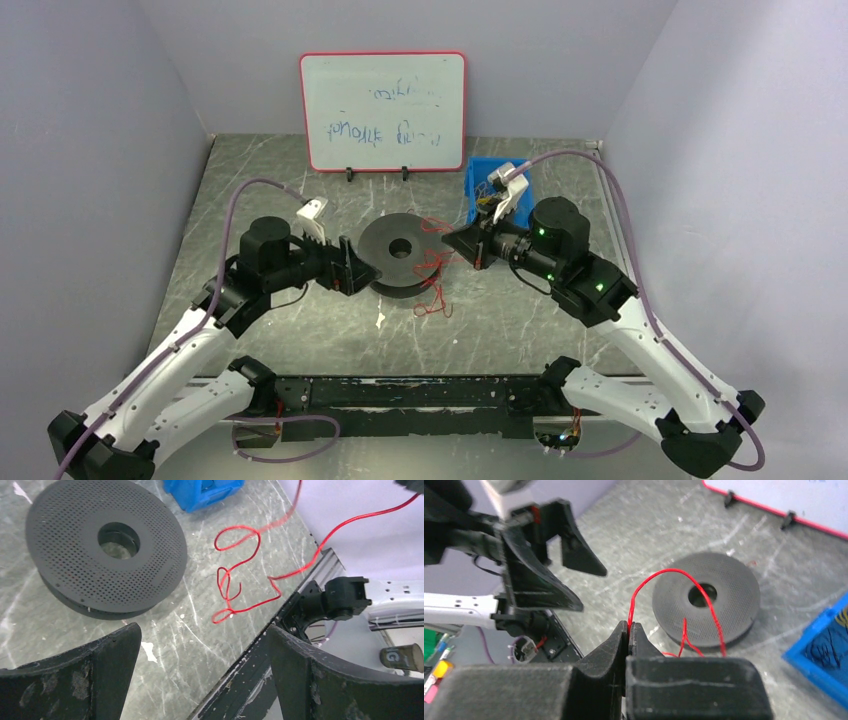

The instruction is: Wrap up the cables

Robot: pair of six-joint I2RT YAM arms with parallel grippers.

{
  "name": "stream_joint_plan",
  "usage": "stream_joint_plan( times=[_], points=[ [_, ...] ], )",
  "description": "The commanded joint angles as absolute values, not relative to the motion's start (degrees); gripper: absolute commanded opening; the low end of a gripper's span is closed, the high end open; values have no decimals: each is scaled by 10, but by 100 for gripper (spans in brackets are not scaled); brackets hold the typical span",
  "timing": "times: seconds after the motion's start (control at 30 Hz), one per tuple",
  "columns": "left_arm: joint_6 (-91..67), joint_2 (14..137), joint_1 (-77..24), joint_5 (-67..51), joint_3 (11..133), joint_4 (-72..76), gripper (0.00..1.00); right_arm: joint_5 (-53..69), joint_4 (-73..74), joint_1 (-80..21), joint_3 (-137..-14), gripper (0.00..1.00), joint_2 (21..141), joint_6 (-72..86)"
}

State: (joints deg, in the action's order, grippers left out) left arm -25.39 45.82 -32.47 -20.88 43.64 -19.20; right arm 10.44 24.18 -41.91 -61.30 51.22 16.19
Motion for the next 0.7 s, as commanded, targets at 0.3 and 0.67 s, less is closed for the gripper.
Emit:
stream_joint_plan(
  times=[0.3, 0.67],
  points=[
    [-310, 477, -327, -328, 405, -90, 99, 262, 108, -422, -659, 0, 497, 144],
    [-330, 492, -328, -345, 383, -42, 99, 341, 42, -422, -666, 0, 491, 165]
  ],
)
